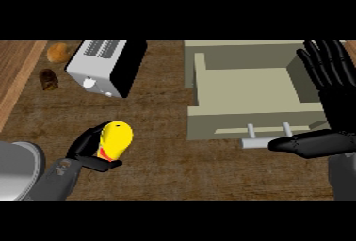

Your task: Pick up the cup, place it into the drawer and close the drawer

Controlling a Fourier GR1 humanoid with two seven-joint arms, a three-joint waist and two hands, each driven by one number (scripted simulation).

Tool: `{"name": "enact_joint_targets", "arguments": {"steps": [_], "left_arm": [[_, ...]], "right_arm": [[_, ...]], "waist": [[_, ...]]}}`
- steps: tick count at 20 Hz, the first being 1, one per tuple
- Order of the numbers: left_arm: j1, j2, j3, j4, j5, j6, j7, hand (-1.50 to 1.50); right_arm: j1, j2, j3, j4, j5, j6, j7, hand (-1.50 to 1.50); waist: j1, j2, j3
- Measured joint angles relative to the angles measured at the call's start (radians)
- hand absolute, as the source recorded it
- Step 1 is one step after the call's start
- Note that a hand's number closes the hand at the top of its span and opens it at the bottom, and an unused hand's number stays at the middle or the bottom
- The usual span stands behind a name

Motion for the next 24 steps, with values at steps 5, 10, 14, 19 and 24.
{"name": "enact_joint_targets", "arguments": {"steps": [5, 10, 14, 19, 24], "left_arm": [[0.015, -0.01, 0.008, -0.051, -0.001, 0.099, -0.092, 1.5], [0.01, -0.03, 0.064, -0.069, 0.049, 0.16, -0.131, 1.5], [0.017, -0.066, 0.187, -0.078, 0.153, 0.28, -0.14, 1.5], [-0.009, -0.114, 0.262, -0.123, 0.225, 0.342, -0.147, 1.5], [-0.076, -0.151, 0.241, -0.202, 0.226, 0.363, -0.102, 1.5]], "right_arm": [[0.023, 0.003, 0.006, -0.011, 0.012, 0.0, -0.009, -1.5], [0.022, 0.001, -0.002, -0.004, 0.007, 0.0, -0.011, -1.5], [0.031, -0.006, -0.012, -0.004, 0.004, 0.005, -0.012, -1.5], [0.028, -0.016, -0.026, -0.005, -0.001, 0.005, -0.003, -1.5], [0.048, -0.018, -0.021, -0.009, 0.007, 0.011, -0.003, -1.5]], "waist": [[0.0, -0.001, -0.002], [0.007, -0.002, -0.002], [0.019, -0.005, -0.001], [0.025, -0.01, 0.001], [0.031, -0.015, 0.003]]}}
